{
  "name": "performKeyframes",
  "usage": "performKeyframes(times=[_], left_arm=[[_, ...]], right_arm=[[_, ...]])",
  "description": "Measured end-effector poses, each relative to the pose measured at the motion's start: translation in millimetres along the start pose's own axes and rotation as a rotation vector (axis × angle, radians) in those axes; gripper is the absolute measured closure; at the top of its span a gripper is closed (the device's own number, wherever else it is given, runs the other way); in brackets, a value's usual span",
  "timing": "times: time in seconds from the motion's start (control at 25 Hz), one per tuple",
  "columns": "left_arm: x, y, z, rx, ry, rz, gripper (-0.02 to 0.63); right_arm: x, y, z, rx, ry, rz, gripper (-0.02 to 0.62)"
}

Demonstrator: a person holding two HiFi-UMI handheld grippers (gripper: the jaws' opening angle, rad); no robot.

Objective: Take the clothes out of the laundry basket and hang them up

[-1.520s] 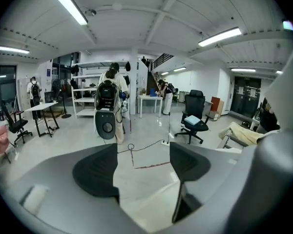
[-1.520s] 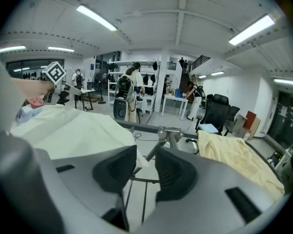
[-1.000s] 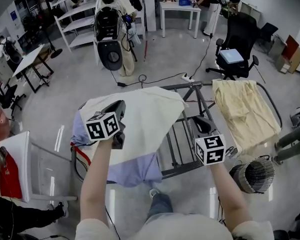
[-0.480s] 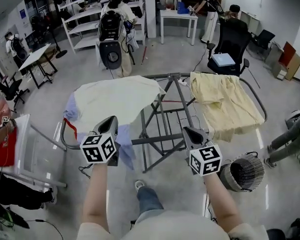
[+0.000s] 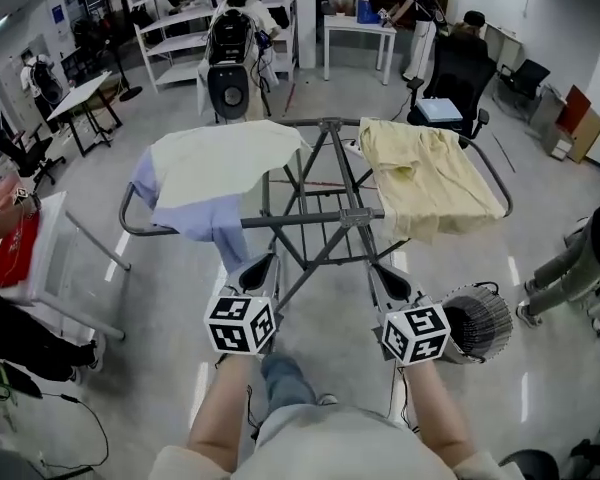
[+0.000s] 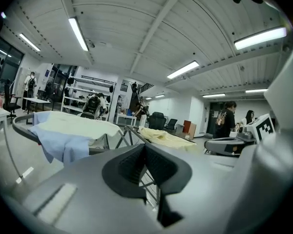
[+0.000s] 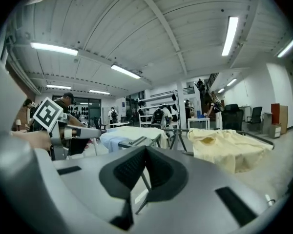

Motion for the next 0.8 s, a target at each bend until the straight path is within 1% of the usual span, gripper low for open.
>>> performKeyframes(times=[0.12,0.28,0.36,0.6,0.68,0.8], left_arm=[[-14.9,-19.1,38.7,0.003,-0.030,-0.019,0.594],[-29.3,-35.0,76.7,0.055,-0.060,-0.056,0.594],[-35.2,-44.0,89.3,0.068,-0.072,-0.065,0.594],[-49.0,-61.9,103.9,0.059,-0.106,-0.063,0.594],[-51.0,-62.5,104.3,0.058,-0.115,-0.058,0.594],[-51.3,-62.1,103.2,0.055,-0.125,-0.058,0.594]], right_arm=[[-31.1,-7.0,-1.1,0.011,-0.003,0.014,0.594],[-62.4,-11.4,-3.8,-0.015,-0.009,0.018,0.594],[-75.0,-17.9,-6.5,-0.039,-0.009,0.021,0.594],[-99.1,-36.3,-17.4,-0.107,-0.022,0.024,0.594],[-101.3,-37.8,-19.1,-0.102,-0.029,0.023,0.594],[-102.5,-36.8,-19.4,-0.058,-0.039,0.030,0.594]])
Point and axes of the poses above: the fingertips, and each gripper's own axes: x forward along the fingers, z to its right, y out of its top, the point moved 10 cm from there along -x, backward along the fingers, and after that the axes turned 5 degrees about -y, right-handed, at the moved point
